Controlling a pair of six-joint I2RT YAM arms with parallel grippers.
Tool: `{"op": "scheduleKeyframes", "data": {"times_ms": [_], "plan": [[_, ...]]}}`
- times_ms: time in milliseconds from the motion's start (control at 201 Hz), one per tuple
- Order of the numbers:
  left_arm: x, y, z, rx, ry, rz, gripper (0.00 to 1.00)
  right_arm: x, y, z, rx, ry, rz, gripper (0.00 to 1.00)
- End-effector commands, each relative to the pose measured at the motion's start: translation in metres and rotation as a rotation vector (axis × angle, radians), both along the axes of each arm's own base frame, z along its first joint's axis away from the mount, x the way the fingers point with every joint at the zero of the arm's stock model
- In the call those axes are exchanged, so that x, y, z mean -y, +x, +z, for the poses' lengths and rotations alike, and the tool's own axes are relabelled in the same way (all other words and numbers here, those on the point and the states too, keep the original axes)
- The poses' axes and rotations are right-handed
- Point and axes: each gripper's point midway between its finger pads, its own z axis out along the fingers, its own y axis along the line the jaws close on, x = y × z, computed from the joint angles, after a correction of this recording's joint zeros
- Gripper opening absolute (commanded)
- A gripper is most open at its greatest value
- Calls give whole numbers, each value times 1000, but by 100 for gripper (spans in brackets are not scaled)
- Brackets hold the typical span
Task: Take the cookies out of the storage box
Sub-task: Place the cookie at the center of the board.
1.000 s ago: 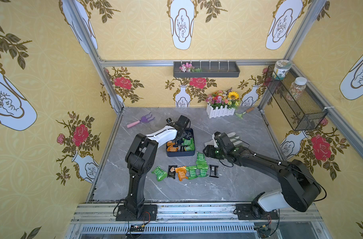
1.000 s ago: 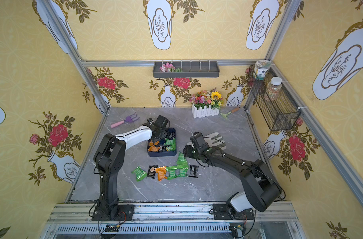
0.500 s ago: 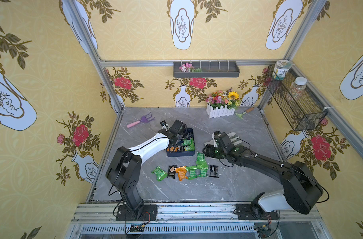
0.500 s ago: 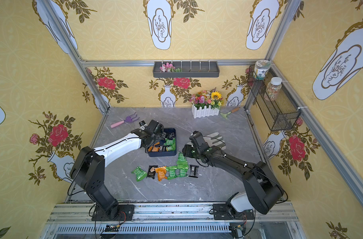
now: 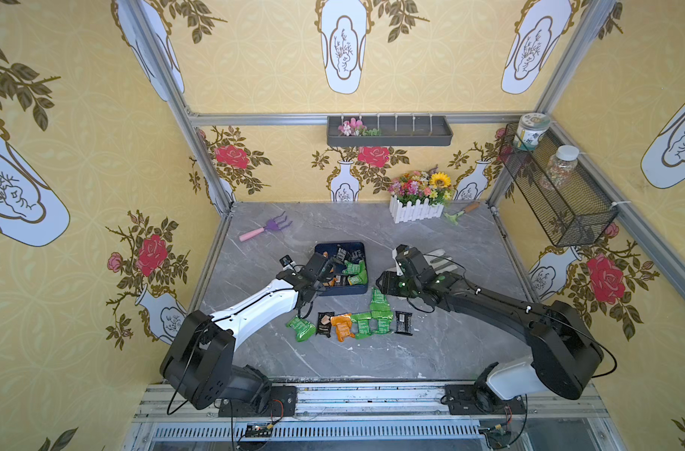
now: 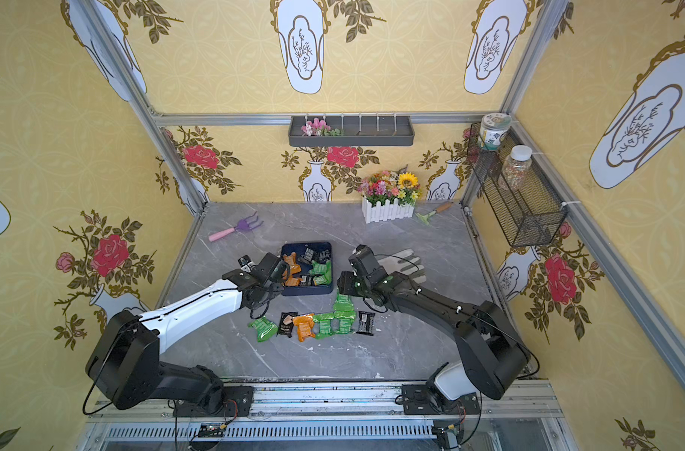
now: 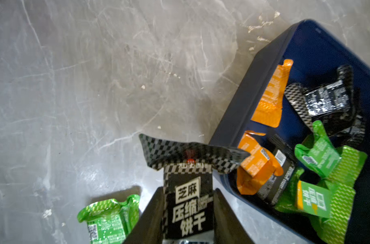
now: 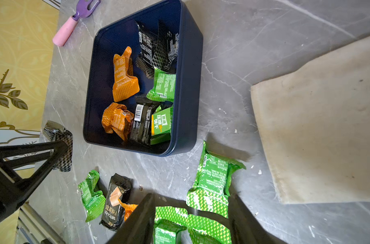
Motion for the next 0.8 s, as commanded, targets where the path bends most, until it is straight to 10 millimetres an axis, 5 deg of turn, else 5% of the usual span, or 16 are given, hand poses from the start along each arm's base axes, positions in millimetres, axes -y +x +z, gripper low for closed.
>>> {"op": "scheduleKeyframes", "data": {"times_ms": [0, 488, 792], "plan": [[-1, -10, -11, -33, -23, 8, 38, 1, 3, 1, 17, -23, -4, 59], [9, -29, -56, -126, -124, 19, 43, -1, 1, 1, 15, -34, 3, 59], [-4, -21, -20, -51, -69, 47, 57, -3, 4, 7, 31, -26, 6, 58]]}}
